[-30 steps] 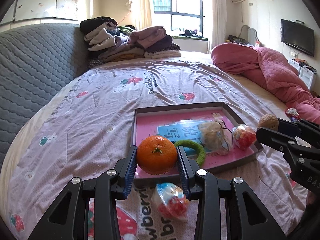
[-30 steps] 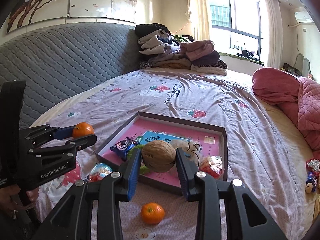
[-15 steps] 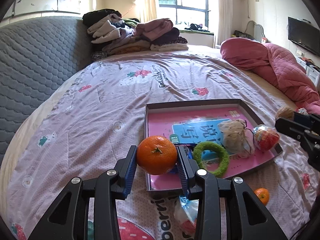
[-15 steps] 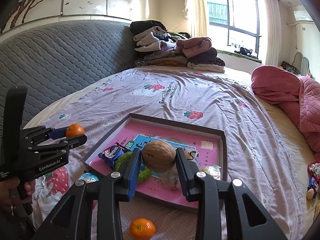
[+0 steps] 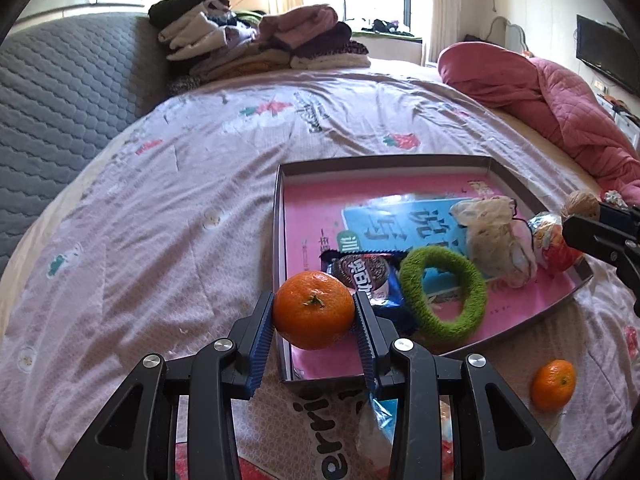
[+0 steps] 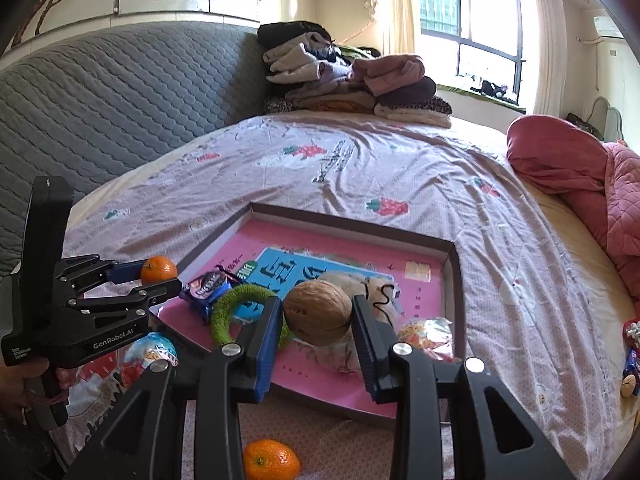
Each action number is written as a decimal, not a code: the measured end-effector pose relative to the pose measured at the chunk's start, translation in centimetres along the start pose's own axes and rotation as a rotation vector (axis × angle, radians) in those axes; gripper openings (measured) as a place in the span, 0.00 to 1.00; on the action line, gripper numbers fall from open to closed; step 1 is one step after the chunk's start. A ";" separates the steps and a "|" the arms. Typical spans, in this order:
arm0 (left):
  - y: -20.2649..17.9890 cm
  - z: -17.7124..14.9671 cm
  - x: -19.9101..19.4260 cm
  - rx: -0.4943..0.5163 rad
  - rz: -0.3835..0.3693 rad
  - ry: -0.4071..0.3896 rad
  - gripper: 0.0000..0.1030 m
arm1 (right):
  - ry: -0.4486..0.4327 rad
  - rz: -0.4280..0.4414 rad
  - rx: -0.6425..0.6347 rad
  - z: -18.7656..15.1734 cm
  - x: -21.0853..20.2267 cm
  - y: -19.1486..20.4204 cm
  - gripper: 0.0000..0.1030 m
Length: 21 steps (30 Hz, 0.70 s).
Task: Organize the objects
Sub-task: 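Lower orange into tray with left gripper while right lowers walnut there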
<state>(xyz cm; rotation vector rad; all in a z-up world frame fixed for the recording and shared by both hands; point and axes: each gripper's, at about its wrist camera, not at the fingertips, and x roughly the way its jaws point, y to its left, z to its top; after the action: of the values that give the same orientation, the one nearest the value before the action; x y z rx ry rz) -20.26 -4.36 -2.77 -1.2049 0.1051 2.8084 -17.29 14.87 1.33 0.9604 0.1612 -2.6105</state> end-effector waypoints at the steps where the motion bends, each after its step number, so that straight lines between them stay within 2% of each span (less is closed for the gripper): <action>1: 0.1 0.0 0.2 -0.002 0.001 0.003 0.38 | 0.006 0.001 0.001 -0.1 0.2 0.0 0.35; 21: -0.6 -0.4 1.3 0.034 -0.028 0.001 0.38 | 0.106 -0.013 -0.006 -2.0 4.0 0.0 0.35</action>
<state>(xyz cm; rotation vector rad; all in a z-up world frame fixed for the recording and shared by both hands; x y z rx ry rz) -20.80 -3.75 -3.97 -1.1914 0.1338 2.7705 -18.92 14.15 -2.83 1.0994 0.2023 -2.5700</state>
